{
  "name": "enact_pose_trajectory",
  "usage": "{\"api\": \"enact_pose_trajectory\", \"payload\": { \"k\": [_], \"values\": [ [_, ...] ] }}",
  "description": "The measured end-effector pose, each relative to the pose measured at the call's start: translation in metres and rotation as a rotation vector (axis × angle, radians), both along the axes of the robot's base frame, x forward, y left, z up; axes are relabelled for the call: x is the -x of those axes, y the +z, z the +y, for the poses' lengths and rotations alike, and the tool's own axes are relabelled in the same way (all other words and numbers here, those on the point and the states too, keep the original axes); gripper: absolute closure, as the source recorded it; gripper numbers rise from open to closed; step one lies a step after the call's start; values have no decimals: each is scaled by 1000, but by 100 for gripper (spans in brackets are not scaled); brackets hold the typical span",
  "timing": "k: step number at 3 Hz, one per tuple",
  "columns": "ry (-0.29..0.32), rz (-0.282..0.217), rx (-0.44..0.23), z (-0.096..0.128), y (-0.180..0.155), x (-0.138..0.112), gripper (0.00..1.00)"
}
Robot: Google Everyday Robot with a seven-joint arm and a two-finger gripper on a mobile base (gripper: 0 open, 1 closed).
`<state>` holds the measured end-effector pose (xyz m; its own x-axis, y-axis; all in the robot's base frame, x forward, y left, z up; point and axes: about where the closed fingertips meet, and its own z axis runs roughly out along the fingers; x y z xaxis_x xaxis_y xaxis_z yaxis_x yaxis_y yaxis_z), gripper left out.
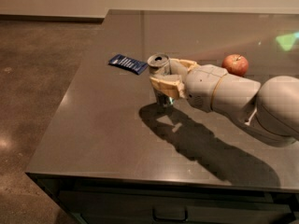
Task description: Place redbull can upright
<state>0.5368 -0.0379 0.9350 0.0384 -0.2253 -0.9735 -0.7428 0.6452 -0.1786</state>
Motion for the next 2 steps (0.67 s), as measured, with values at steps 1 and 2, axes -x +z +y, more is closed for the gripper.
{"api": "enact_pose_trajectory", "payload": {
  "k": [1, 2],
  "values": [
    [2, -20, -29, -4, -4, -1, 100],
    [-9, -21, -65, -7, -7, -1, 84]
  ]
}}
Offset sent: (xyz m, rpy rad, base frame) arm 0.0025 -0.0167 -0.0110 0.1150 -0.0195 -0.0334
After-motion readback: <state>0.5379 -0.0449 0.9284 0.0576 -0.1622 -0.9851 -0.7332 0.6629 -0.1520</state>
